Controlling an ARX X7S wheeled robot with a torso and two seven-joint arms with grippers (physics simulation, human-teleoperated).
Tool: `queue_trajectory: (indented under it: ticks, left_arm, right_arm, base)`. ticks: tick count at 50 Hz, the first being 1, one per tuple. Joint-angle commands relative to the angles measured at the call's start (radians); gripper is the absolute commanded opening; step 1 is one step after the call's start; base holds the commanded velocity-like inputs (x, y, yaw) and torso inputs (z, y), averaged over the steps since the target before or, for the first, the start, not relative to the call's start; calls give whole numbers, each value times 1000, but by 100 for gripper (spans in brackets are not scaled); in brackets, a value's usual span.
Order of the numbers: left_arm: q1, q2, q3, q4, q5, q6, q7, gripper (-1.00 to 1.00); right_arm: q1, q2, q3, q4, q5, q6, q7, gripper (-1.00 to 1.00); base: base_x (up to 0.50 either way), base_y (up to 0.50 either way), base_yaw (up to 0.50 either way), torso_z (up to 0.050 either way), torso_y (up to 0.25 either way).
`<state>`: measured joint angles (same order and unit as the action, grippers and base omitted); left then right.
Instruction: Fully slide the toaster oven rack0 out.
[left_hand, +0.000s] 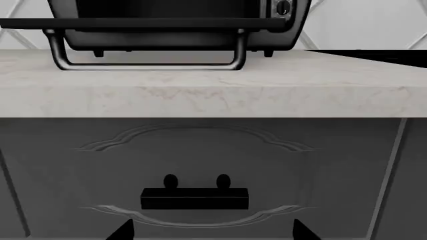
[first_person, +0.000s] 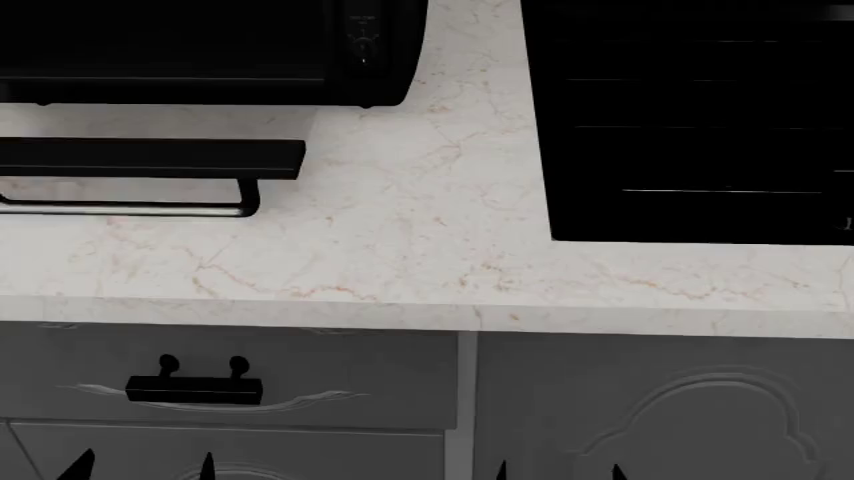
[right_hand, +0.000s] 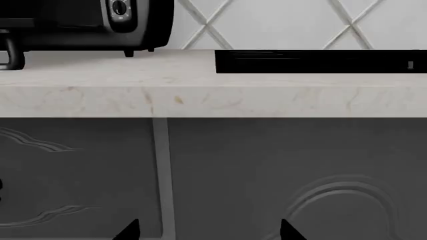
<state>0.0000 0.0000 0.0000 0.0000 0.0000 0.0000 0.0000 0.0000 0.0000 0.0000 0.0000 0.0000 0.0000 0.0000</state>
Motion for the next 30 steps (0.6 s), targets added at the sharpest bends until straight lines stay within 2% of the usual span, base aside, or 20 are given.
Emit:
queue_trajectory:
  ticks: [1, 2, 3, 5, 8, 10, 13, 20, 27, 30]
  left_arm:
    - [0, -10, 0, 0, -10, 0, -11, 100]
    - [3, -10, 10, 4, -42, -7, 13, 100]
    - [8, -16, 20, 18, -42, -16, 5, 100]
    - [22, -26, 31, 41, -52, -2, -1, 100]
    - [14, -37, 59, 36, 9, -22, -49, 100]
    - [17, -41, 52, 109, -65, -112, -15, 100]
    - [25, -59, 75, 246, -8, -208, -60, 100]
    - [-11, -90, 77, 532, -50, -474, -49, 100]
    - [-92, -118, 81, 743, -69, -720, -50, 100]
    - [-166, -131, 62, 809, -90, -843, -41, 100]
  right_arm:
    - [-5, 19, -21, -15, 19, 10, 22, 100]
    - [0, 18, -21, 8, 73, -31, -7, 100]
    - [9, 21, -20, 8, 62, 38, 27, 100]
    - [0, 38, -32, -22, 68, 71, 21, 100]
    - [21, 45, -34, 3, 51, 98, 56, 100]
    - [28, 56, -44, -32, 66, 139, 41, 100]
    - [36, 72, -67, -156, 72, 225, 30, 100]
    - [80, 102, -80, -418, 69, 500, 58, 100]
    - [175, 136, -89, -606, 84, 735, 61, 100]
    - [271, 153, -118, -664, 72, 852, 63, 100]
  base:
    - [0, 0, 0, 0, 0]
    - [0, 0, 0, 0, 0]
    - [0, 0, 0, 0, 0]
    - [0, 0, 0, 0, 0]
    - [0, 0, 0, 0, 0]
    - [0, 0, 0, 0, 0]
    - [0, 0, 0, 0, 0]
    - [0, 0, 0, 0, 0]
    - [0, 0, 0, 0, 0]
    - [0, 0, 0, 0, 0]
